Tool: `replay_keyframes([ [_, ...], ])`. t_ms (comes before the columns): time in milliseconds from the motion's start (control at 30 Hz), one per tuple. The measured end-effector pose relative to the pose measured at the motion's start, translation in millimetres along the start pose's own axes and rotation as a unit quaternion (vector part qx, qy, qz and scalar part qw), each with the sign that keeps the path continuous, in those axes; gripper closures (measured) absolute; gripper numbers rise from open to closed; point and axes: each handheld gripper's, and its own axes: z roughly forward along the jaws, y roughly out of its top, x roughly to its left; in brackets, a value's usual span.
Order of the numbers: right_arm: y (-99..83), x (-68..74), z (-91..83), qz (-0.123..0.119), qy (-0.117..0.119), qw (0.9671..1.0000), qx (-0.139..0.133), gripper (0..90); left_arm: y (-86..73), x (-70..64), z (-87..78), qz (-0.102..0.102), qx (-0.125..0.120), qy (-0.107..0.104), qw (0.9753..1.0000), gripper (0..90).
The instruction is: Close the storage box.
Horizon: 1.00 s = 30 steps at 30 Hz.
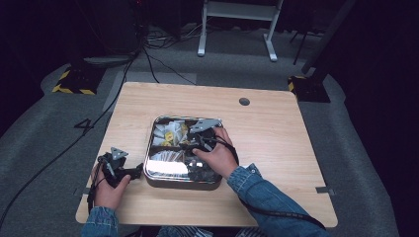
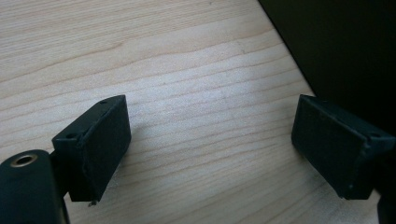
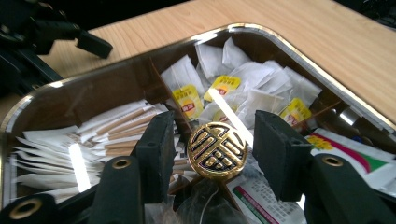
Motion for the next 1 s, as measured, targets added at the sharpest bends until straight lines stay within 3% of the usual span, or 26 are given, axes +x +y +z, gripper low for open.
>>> replay_keyframes([
  [367,8.5,-11.2,-49.0,0.020,0.006,0.9993,-0.033,46.4,0.0,0.1,0.0,0.001,0.000,0.000,1.0000,12.3],
  [733,-4.1,-30.1,-98.6,0.029,-0.016,0.9985,-0.043,45.7,-0.9,-0.3,-0.5,0.001,-0.001,-0.001,1.0000,12.3],
  [1000,-15.4,-40.2,-132.0,0.024,-0.029,0.9984,-0.042,45.3,-3.0,3.3,-2.6,0.017,0.000,-0.012,0.9998,12.4],
])
